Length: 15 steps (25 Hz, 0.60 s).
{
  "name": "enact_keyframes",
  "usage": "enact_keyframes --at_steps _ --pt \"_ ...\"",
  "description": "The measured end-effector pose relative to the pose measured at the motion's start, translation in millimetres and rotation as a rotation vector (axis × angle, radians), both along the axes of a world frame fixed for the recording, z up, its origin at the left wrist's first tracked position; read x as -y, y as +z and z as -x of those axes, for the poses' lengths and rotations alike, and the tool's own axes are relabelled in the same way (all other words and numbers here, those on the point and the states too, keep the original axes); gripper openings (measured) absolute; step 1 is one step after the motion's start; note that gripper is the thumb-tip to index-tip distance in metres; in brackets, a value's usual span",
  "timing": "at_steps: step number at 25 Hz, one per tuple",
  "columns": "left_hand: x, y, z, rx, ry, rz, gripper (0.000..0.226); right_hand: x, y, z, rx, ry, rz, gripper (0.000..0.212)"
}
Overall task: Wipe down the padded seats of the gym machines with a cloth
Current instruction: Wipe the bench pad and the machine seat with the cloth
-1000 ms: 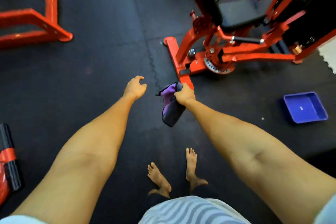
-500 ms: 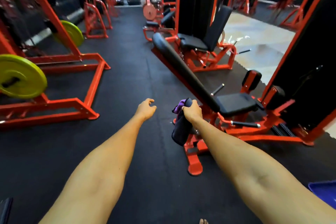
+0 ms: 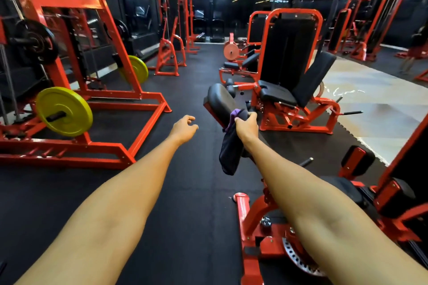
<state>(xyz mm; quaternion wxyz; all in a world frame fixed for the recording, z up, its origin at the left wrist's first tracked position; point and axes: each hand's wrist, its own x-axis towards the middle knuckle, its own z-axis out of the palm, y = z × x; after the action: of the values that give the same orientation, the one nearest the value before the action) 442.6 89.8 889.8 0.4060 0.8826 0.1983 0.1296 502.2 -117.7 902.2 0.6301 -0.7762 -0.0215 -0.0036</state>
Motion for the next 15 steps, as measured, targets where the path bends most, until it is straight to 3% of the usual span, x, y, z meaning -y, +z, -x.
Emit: enact_keyframes --at_steps 5,9,12,15 --pt "-6 15 -61 0.039 -0.012 -0.008 0.043 -23 16 -65 0.13 0.134 -0.067 0.036" --pt "-8 19 -123 0.133 -0.068 0.033 0.04 -44 6 -109 0.27 0.322 0.139 0.056" --pt "-1 21 -170 0.158 -0.111 0.052 0.046 -58 -3 -136 0.257 0.391 0.289 0.055" --pt "6 19 -207 0.211 -0.083 0.077 0.05 -72 -8 -169 0.201 0.369 0.255 0.049"
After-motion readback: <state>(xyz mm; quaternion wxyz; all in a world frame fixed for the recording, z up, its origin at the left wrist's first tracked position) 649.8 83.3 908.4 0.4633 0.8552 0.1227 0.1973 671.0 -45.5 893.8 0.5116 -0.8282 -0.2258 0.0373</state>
